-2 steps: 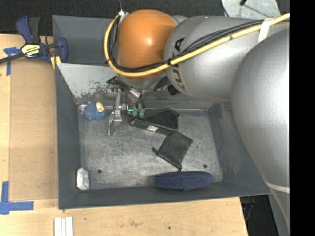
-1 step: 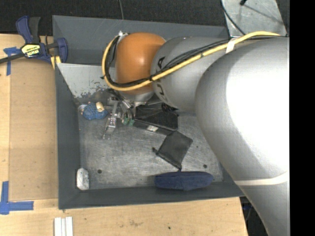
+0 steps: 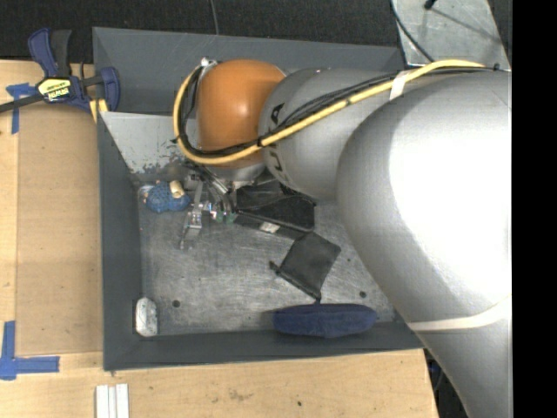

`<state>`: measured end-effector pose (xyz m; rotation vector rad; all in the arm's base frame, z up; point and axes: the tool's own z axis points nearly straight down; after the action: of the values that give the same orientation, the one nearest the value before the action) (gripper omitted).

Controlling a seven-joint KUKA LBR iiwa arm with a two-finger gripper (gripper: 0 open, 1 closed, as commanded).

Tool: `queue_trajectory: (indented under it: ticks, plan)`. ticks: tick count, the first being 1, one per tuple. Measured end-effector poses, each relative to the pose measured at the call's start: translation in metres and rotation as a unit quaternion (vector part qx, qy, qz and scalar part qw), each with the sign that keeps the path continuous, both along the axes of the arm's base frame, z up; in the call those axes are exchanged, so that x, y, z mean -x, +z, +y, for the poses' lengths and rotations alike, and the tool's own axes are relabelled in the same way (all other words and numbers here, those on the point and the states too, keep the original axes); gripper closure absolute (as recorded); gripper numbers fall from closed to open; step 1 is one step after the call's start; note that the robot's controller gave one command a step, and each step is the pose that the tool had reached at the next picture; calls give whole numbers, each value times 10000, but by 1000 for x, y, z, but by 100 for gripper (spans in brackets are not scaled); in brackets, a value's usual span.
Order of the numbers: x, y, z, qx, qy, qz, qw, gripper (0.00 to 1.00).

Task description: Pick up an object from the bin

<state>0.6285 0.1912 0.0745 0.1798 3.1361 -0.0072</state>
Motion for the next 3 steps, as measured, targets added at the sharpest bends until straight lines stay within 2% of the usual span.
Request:
queue_trajectory:
  ticks: [1,2,3]
  plan:
    - [0,0,2,-13,264,-11,9997,0]
    - [3,-1,-8,-33,732,-28,9973,0]
    - [0,3,-8,-39,721,-74,9974,100]
